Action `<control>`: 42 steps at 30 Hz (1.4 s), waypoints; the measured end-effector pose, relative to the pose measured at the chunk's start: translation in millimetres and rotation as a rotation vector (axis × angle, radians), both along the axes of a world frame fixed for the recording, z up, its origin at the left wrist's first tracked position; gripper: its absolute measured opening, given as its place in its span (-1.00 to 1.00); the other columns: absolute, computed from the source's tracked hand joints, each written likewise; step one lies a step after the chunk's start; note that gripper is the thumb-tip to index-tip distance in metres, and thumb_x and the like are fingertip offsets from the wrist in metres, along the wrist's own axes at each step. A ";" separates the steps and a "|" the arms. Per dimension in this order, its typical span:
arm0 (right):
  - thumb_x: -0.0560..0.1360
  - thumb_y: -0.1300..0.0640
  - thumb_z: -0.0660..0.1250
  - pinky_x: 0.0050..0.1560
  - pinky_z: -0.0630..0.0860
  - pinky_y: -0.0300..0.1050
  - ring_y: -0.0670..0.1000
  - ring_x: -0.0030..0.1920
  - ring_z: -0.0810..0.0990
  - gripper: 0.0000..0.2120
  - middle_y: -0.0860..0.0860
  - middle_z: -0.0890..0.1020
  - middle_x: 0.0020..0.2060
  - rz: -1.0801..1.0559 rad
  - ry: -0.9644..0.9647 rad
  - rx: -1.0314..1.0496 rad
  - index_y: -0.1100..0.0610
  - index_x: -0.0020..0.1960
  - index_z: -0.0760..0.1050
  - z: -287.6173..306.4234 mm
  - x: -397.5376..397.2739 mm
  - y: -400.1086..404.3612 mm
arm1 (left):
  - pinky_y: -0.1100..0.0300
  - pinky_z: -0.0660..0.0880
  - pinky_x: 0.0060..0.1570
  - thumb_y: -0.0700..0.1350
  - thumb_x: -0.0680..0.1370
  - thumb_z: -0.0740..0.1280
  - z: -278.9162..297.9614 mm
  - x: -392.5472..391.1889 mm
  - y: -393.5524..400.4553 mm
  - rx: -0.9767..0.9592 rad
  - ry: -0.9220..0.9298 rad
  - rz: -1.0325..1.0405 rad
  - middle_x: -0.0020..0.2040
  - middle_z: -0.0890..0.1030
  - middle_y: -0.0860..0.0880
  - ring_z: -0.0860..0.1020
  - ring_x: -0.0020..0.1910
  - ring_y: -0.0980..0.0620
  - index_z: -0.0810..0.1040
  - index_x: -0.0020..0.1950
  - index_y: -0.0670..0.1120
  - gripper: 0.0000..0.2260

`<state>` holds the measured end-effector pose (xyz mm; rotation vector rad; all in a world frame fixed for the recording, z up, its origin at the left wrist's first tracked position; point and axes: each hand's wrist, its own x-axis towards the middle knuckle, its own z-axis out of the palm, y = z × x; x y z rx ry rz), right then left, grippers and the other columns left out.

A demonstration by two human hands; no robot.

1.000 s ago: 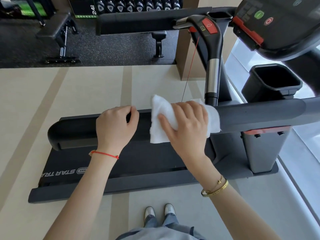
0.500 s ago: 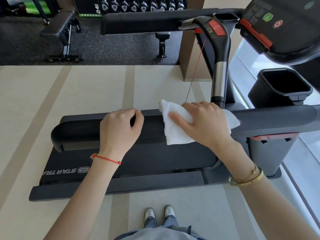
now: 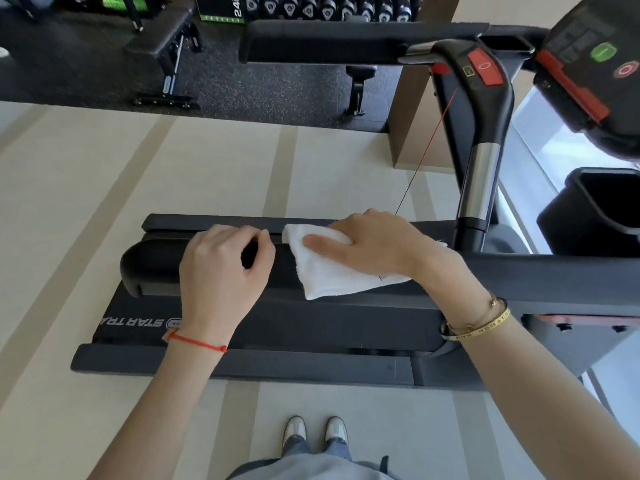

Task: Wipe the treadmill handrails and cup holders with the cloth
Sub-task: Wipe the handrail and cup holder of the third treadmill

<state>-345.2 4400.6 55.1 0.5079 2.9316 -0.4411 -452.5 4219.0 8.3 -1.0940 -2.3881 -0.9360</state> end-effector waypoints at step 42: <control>0.56 -0.37 -0.04 -0.30 0.33 -0.15 -0.06 -0.28 0.56 -0.46 0.00 0.64 -0.28 0.097 -0.076 -0.177 0.00 -0.07 0.52 -4.9 -139.0 -104.9 | 0.45 0.27 -0.27 -0.02 0.62 0.19 -12.7 -101.7 -106.4 0.034 -0.257 -0.071 -0.22 0.54 0.11 0.42 -0.33 0.25 0.62 0.08 -0.09 -0.75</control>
